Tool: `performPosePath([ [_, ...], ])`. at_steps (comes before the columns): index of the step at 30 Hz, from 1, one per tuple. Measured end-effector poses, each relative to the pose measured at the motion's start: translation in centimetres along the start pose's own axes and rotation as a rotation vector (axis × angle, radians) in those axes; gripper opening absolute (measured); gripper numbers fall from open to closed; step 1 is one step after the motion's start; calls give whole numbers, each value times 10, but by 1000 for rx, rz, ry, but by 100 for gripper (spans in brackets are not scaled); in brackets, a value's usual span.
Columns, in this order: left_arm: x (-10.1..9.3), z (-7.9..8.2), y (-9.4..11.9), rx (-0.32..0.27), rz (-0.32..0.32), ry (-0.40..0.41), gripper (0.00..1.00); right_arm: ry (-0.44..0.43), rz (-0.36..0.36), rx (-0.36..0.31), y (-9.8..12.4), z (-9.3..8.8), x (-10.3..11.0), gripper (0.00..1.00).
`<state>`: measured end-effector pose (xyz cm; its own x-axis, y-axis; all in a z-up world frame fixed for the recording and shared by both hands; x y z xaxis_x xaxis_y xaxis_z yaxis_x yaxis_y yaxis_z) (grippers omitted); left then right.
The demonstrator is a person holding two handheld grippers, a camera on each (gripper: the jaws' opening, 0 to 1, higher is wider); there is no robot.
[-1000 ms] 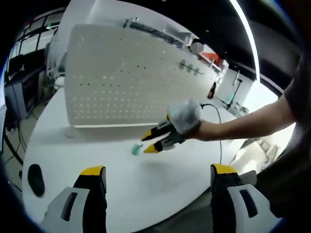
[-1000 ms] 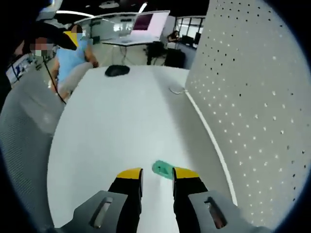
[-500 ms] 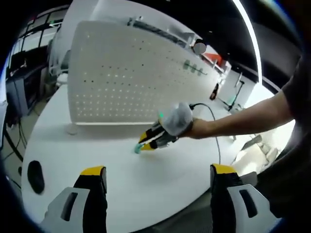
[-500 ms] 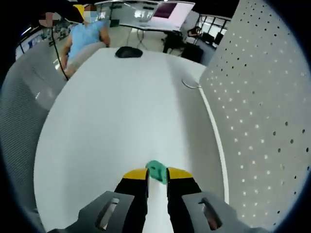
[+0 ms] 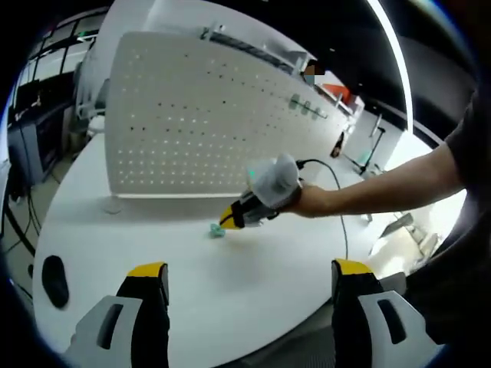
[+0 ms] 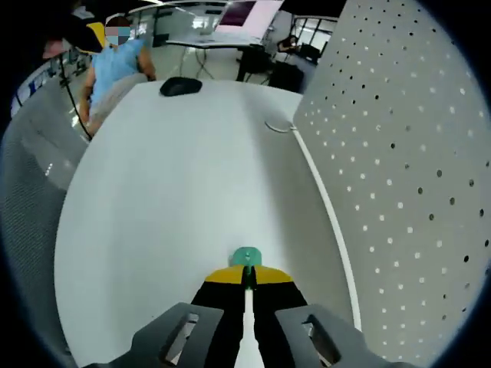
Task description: Insert the hook assembly into the mounting plate slot until the hook locks in place.
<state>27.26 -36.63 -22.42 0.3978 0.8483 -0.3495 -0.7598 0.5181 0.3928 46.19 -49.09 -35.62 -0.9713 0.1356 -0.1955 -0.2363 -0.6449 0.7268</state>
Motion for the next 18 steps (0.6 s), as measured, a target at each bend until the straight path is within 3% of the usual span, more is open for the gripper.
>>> performPosePath([
  [18,-8,5,2,-20,-13,-16,90,-185,-104,-79,30,15,-16,0],
])
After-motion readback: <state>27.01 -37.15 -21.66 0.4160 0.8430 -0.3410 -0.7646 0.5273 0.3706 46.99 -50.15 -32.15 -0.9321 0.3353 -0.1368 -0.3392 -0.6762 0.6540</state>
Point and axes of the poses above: the point that each gripper's makers call its tool centre point, and the gripper's own axes: y roughly backward along the fingers, x roughly to its left, z roughly out of its top, the point moved 6 cm from there along y, roughly backward along the fingers, and after that the axes turned 8 degrees about -x, right-handed, at the moved point
